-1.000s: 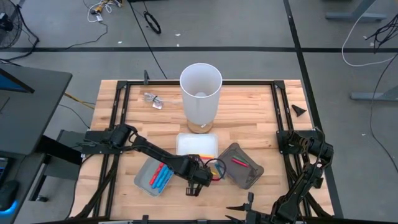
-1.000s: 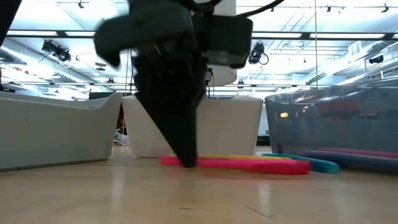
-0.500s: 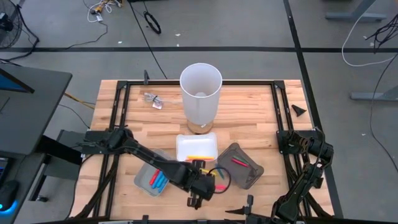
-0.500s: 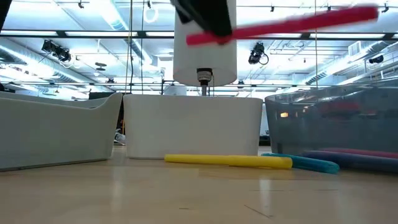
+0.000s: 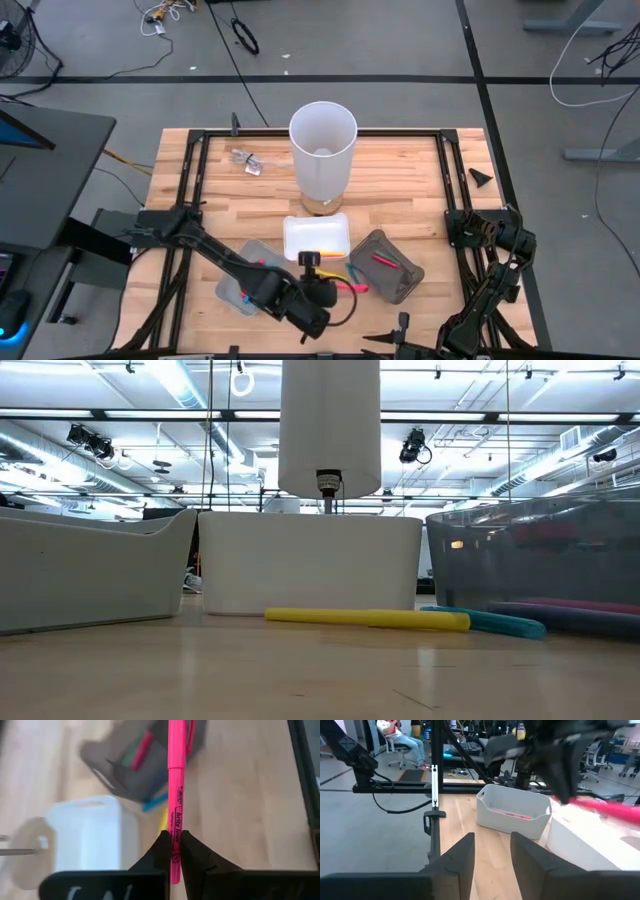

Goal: Pick & Place Markers
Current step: Put the pink marker pen in the white bin

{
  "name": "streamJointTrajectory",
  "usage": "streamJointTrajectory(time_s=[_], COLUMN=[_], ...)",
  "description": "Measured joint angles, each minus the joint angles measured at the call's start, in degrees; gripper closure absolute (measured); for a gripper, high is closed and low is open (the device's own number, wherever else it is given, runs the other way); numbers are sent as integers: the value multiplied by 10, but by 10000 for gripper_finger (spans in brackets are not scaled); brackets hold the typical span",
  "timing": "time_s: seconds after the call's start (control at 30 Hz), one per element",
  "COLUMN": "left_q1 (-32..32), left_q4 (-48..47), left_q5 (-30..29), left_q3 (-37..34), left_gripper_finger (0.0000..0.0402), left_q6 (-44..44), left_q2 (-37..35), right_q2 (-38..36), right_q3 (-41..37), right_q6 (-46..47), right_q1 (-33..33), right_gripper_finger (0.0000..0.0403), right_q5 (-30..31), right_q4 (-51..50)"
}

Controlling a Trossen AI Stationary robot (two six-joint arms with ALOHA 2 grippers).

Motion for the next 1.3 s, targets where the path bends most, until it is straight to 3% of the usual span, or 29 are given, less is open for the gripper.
streamJointTrajectory(time_s=[0.2,0.43,0.7,0.93,1.1,1.17,1.3], left_q1=[-14,-33,-53,-90,-106,-106,-106], left_q4=[54,254,563,827,1035,1082,1128], left_q5=[-35,-52,-78,-167,-201,-207,-215], left_q3=[-73,-268,-520,-706,-800,-822,-842], left_gripper_finger=[381,382,382,382,382,382,382], left_q6=[0,15,48,71,111,120,141], left_q2=[-60,-168,-287,-337,-338,-338,-338], right_q2=[0,0,-6,-30,-33,-34,-34], right_q3=[0,0,0,0,0,0,0], right_q6=[-25,12,30,2,-16,-19,-38], right_q1=[-17,-56,-137,-199,-247,-266,-292], right_gripper_finger=[277,276,215,165,166,169,174], right_q5=[0,15,-70,-88,-190,-225,-236], right_q4=[4,21,30,30,54,60,65])
